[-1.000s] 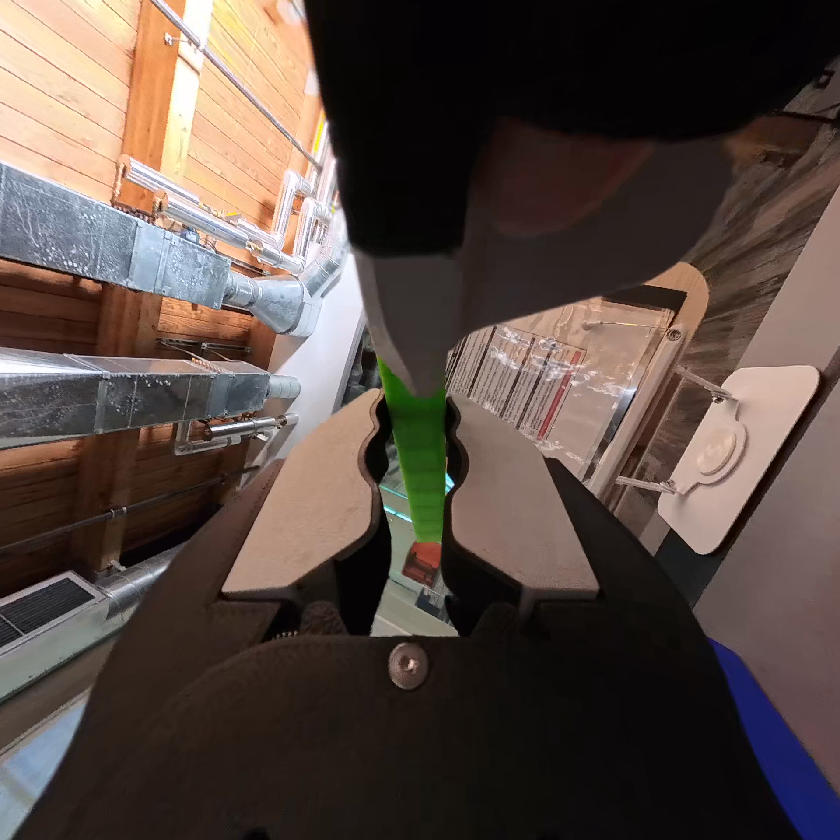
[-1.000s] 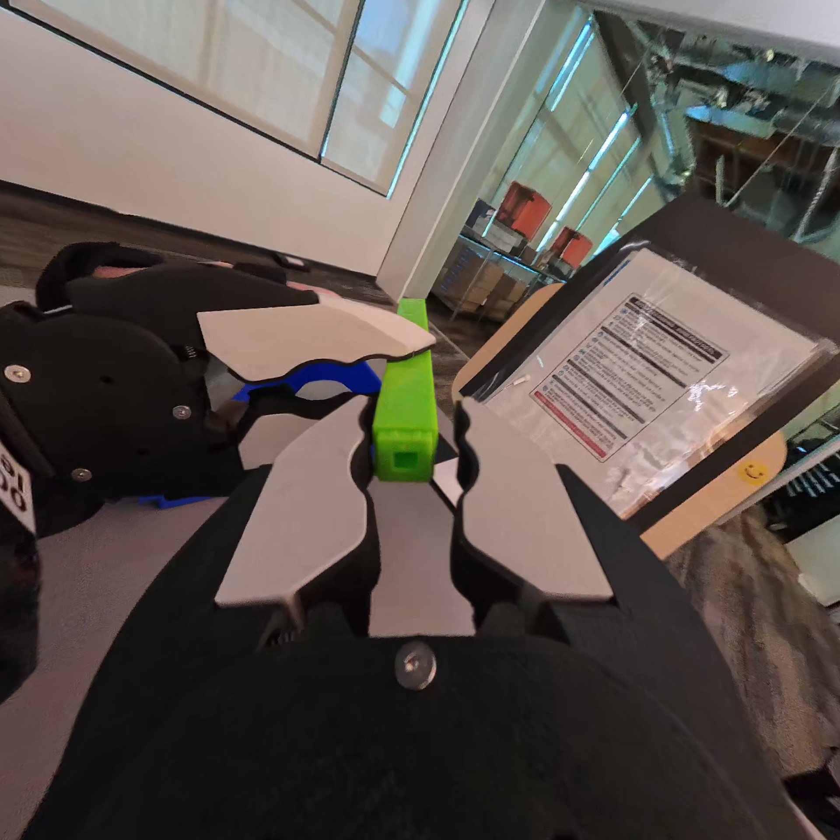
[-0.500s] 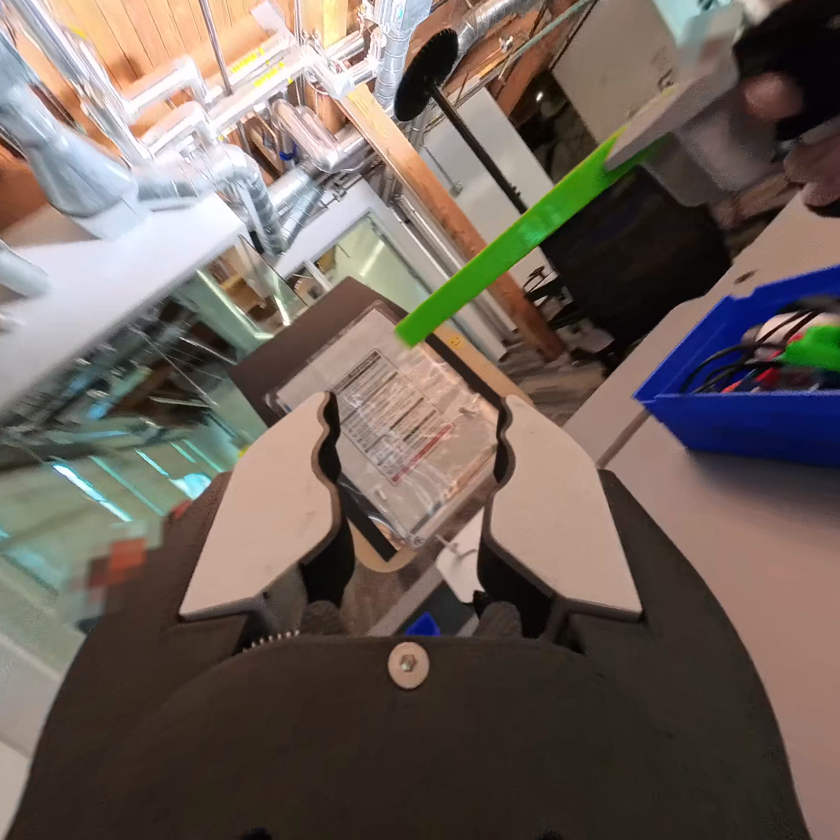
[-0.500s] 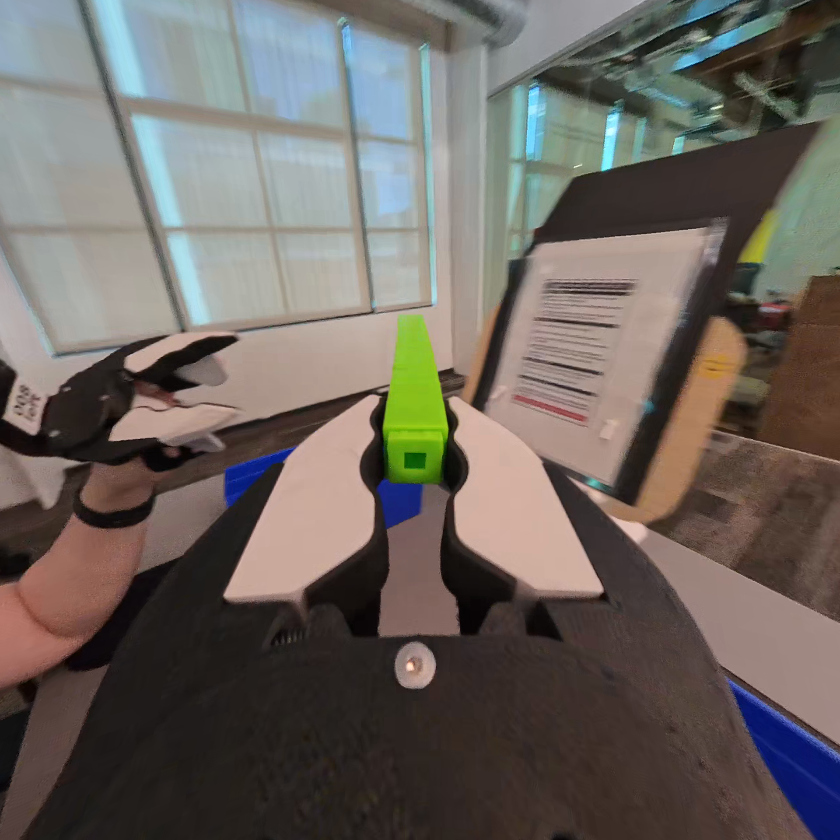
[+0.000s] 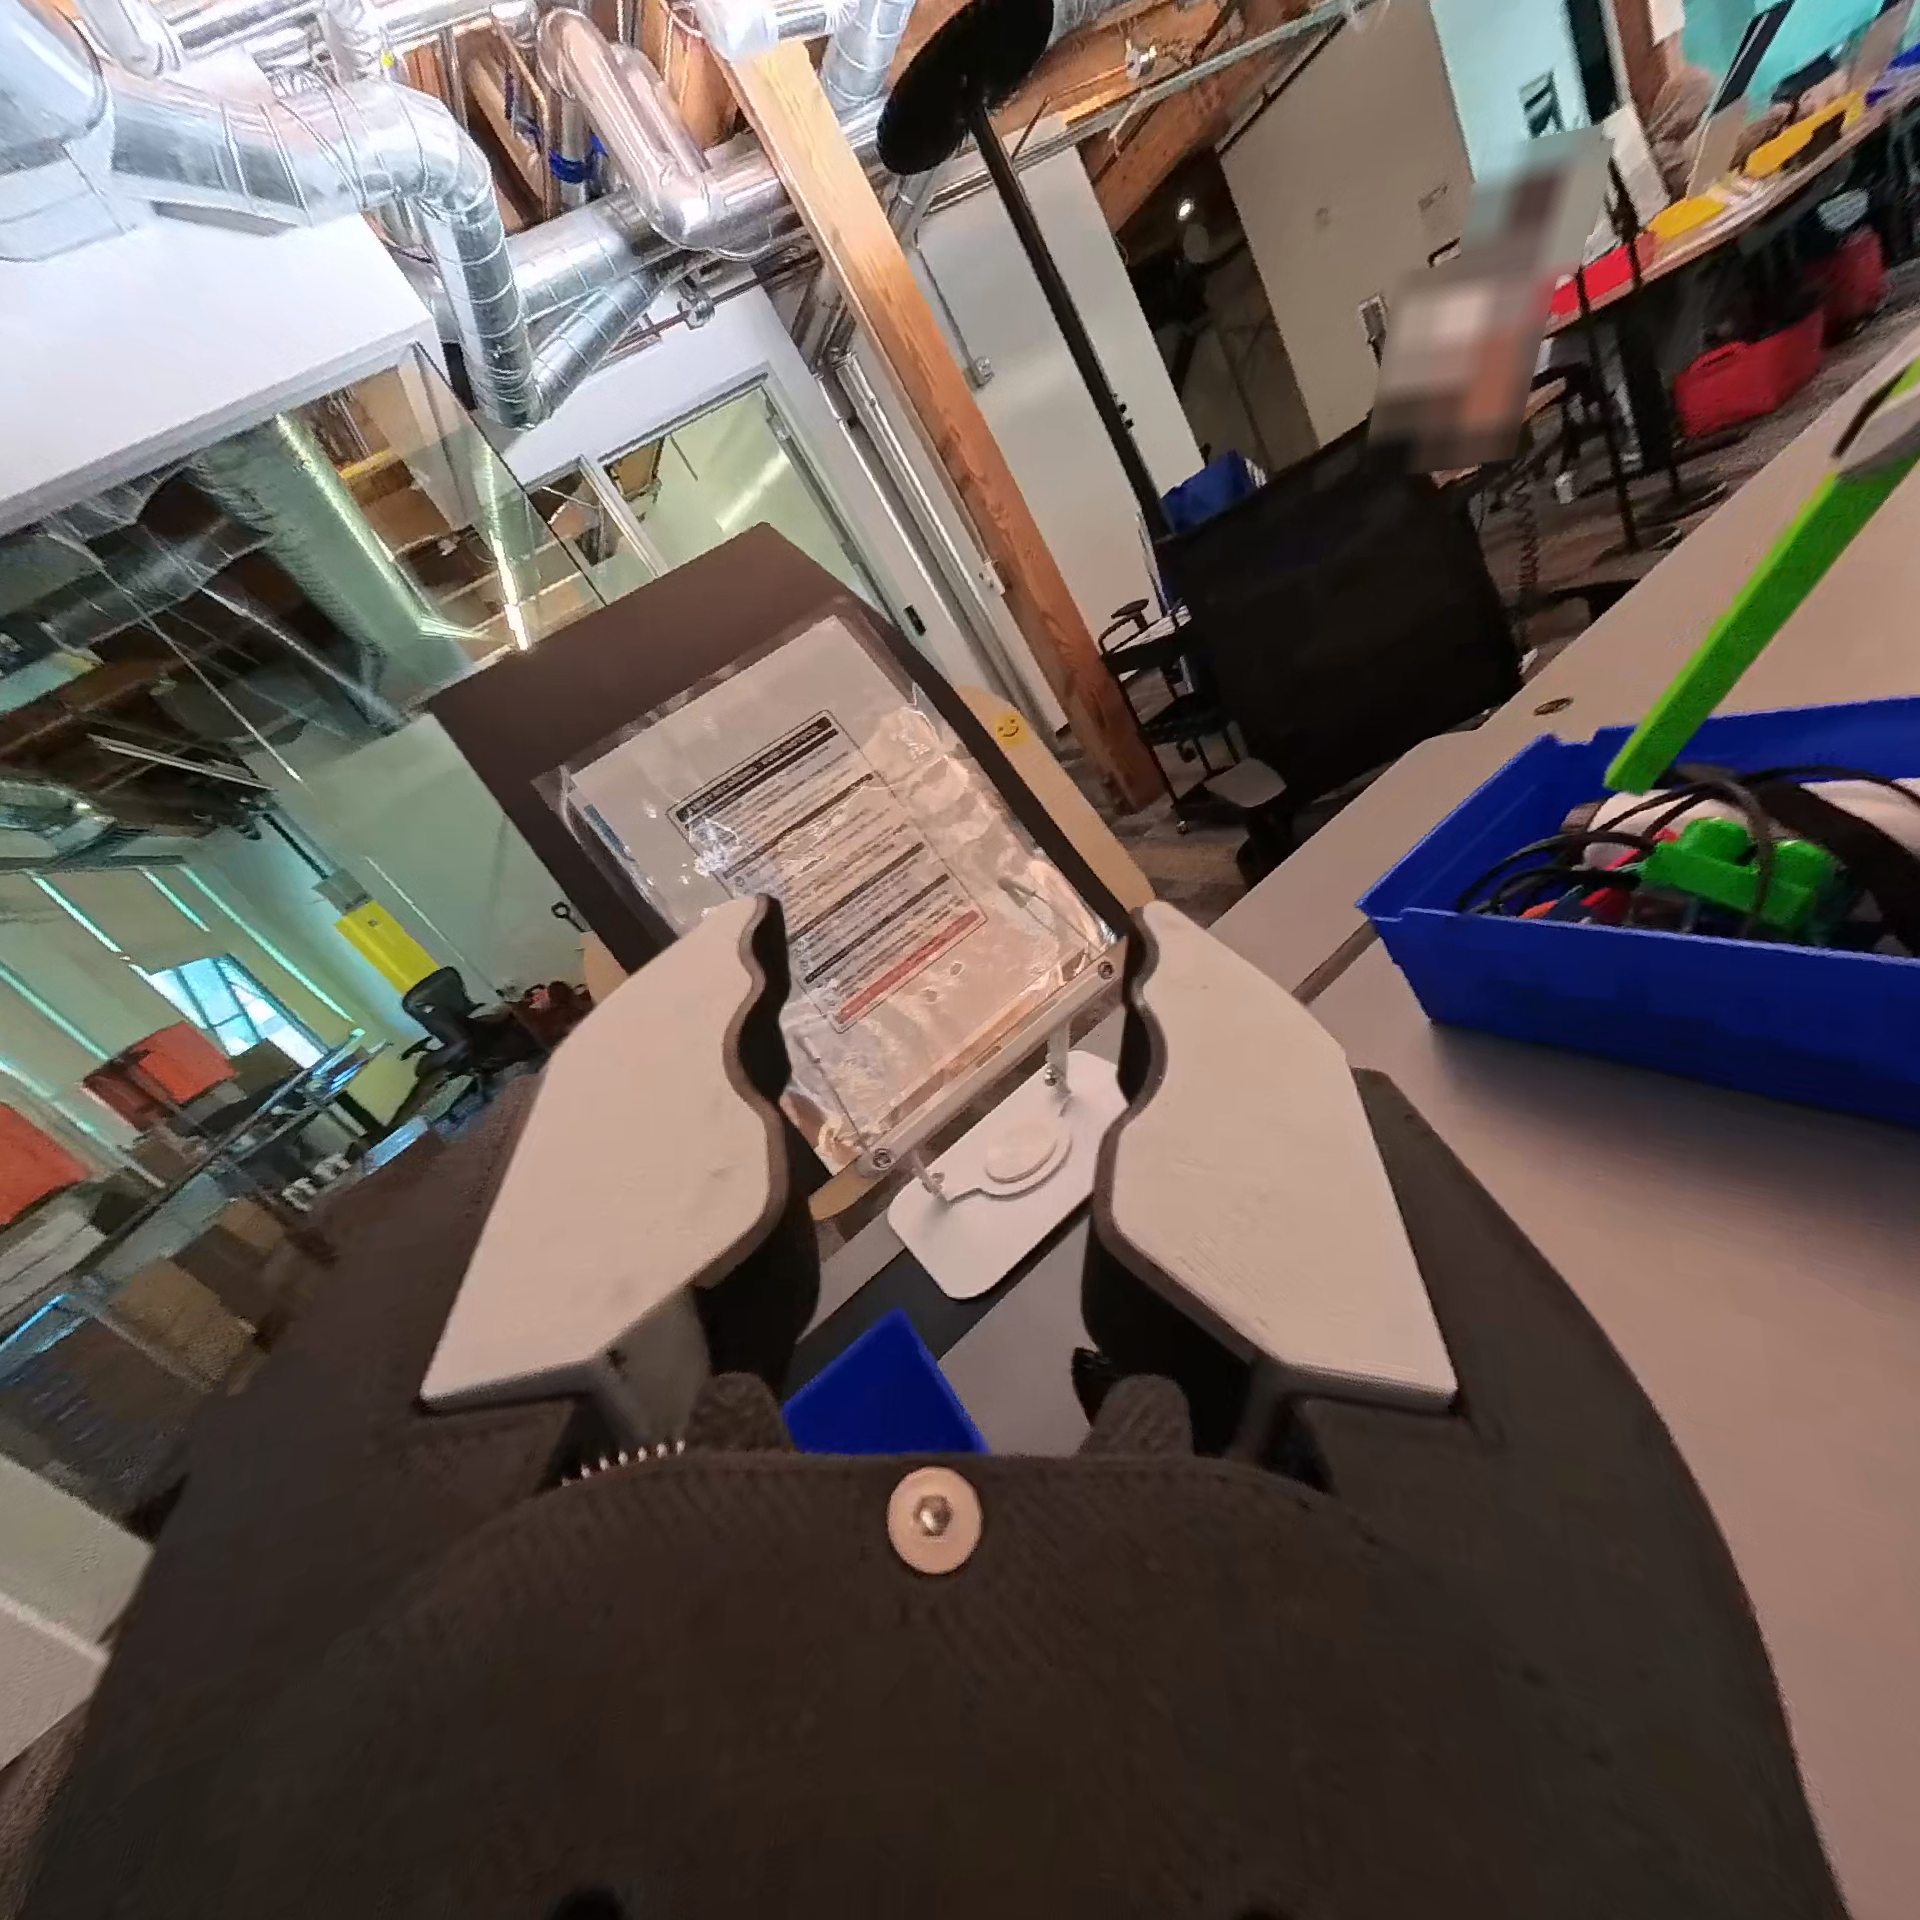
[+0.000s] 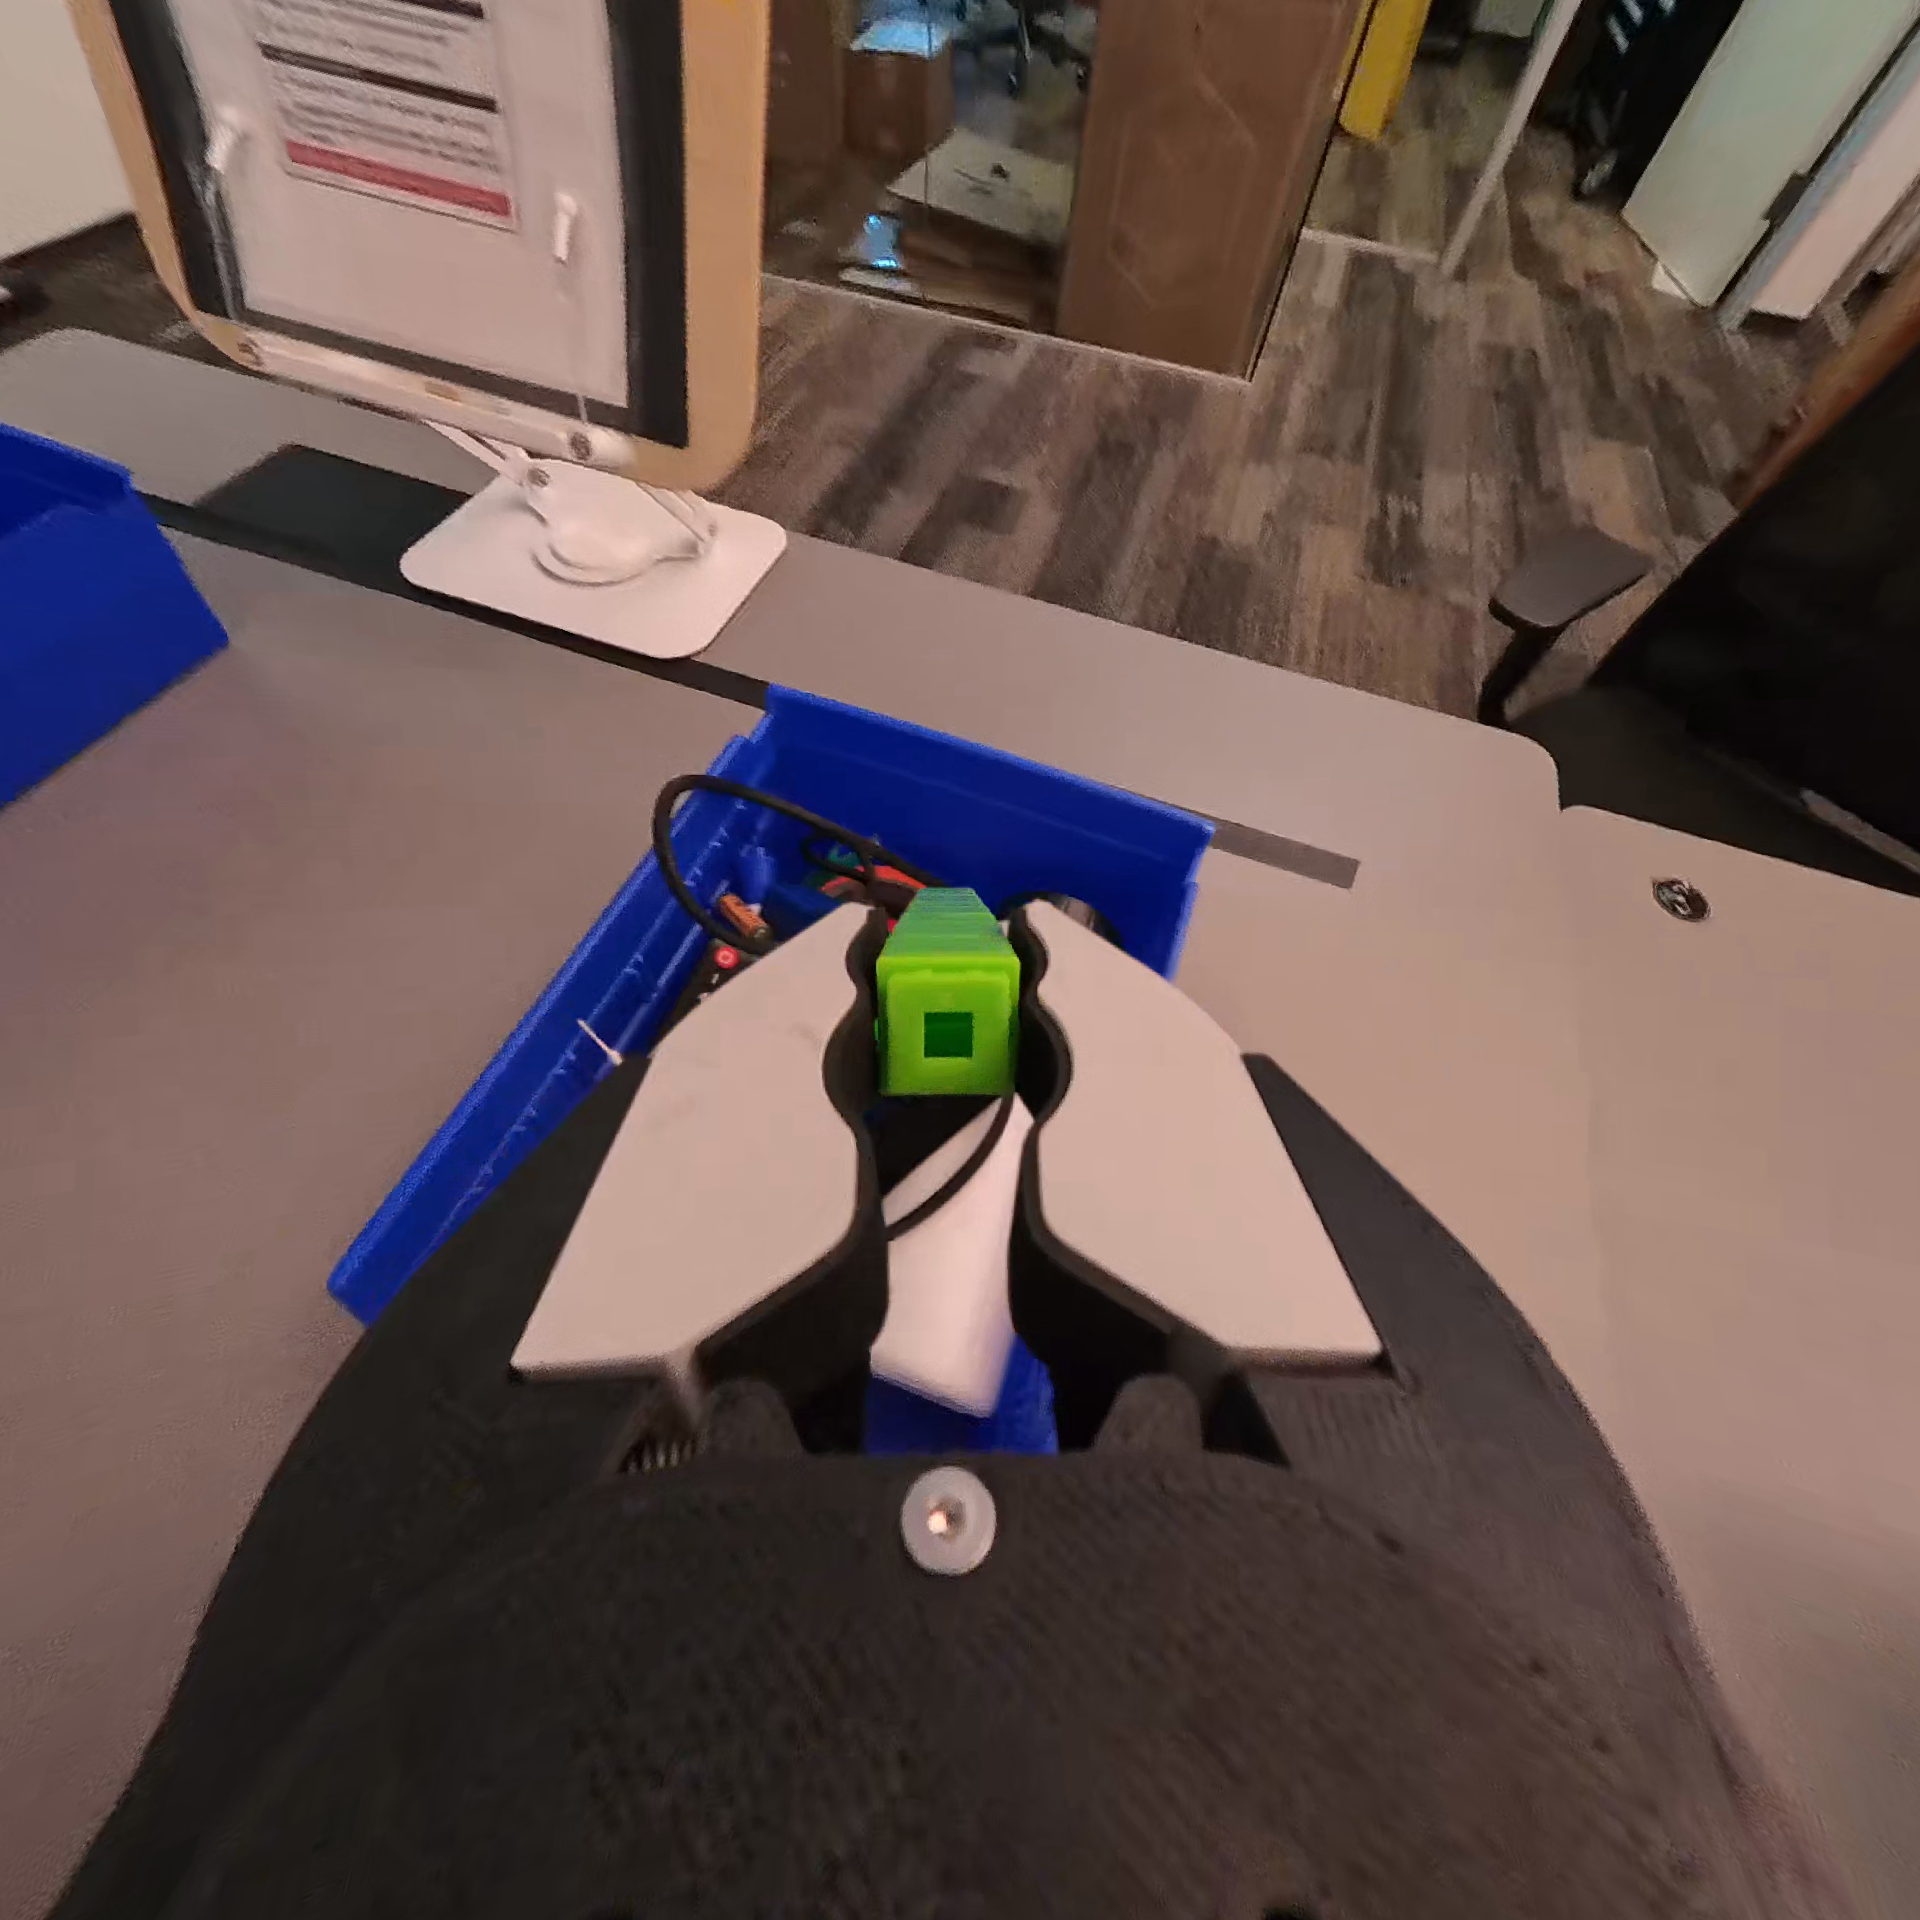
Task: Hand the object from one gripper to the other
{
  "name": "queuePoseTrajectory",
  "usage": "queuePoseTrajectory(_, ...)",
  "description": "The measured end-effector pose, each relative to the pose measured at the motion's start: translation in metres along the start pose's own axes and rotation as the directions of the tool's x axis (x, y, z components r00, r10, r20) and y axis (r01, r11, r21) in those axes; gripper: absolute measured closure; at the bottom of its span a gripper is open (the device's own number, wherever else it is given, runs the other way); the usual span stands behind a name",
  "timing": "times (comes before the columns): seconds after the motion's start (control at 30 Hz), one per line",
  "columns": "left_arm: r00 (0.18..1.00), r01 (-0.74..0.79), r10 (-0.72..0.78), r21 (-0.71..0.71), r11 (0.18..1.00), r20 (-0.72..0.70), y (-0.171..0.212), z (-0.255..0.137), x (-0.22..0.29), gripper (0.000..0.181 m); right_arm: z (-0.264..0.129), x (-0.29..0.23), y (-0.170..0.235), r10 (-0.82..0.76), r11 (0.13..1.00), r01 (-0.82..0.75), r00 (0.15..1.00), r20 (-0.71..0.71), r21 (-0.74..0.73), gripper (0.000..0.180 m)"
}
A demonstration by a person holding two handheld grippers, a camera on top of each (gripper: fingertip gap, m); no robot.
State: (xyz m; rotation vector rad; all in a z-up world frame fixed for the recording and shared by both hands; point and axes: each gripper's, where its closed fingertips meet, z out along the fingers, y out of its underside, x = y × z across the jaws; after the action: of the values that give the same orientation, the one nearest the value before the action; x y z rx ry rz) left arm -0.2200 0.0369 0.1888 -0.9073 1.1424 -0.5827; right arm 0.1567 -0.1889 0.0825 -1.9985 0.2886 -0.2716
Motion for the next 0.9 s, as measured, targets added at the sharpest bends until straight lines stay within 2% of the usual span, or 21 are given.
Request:
queuePoseTrajectory(0.13,1.000,-0.022,0.022,-0.003,1.000,0.010,-0.001,-0.002,0.001,0.120,0.021,0.012,0.004,0.000,1.000,0.000,1.000,-0.022,0.012,0.156)
queuePoseTrajectory(0.23,1.000,-0.028,0.028,-0.003,1.000,0.001,-0.002,-0.002,0.005,0.120,0.045,0.013,0.021,-0.012,0.997,0.011,1.000,-0.007,-0.071,0.156)
queuePoseTrajectory(0.27,1.000,-0.030,0.030,-0.003,1.000,-0.001,-0.003,-0.002,0.006,0.121,0.051,0.011,0.030,-0.004,0.993,0.005,1.000,0.007,-0.117,0.156)
queuePoseTrajectory(0.33,0.999,-0.045,0.045,-0.004,0.999,0.006,-0.003,-0.002,0.005,0.121,0.056,0.003,0.065,0.029,0.946,-0.013,0.999,0.045,-0.323,0.156)
queuePoseTrajectory(0.4,0.998,-0.061,0.060,0.008,0.998,0.035,-0.005,-0.004,0.000,0.123,0.049,-0.004,0.106,0.054,0.832,-0.018,0.997,0.049,-0.555,0.155)
queuePoseTrajectory(0.43,0.998,-0.056,0.055,0.016,0.998,0.042,-0.006,-0.005,-0.002,0.125,0.047,-0.007,0.117,0.061,0.792,-0.017,0.997,0.051,-0.610,0.154)
queuePoseTrajectory(0.57,1.000,0.004,-0.004,-0.004,1.000,0.018,-0.002,-0.007,-0.006,0.124,0.051,-0.024,0.120,0.203,0.782,-0.090,0.973,0.114,-0.617,0.154)
queuePoseTrajectory(0.63,0.999,-0.009,0.011,-0.058,0.998,0.031,0.009,-0.003,-0.008,0.120,0.049,-0.031,0.130,0.289,0.738,-0.141,0.950,0.120,-0.660,0.154)
queuePoseTrajectory(0.73,0.994,-0.087,0.101,-0.235,0.968,0.050,0.044,0.008,-0.011,0.113,0.044,-0.034,0.150,0.321,0.672,-0.135,0.939,0.123,-0.728,0.154)
queuePoseTrajectory(0.8,0.987,-0.125,0.153,-0.349,0.929,0.052,0.069,0.016,-0.012,0.109,0.041,-0.036,0.152,0.352,0.656,-0.152,0.928,0.123,-0.739,0.151)
queuePoseTrajectory(0.9,0.983,-0.146,0.181,-0.440,0.886,0.039,0.097,0.025,-0.014,0.109,0.035,-0.031,0.145,0.342,0.679,-0.176,0.935,0.096,-0.713,0.140)
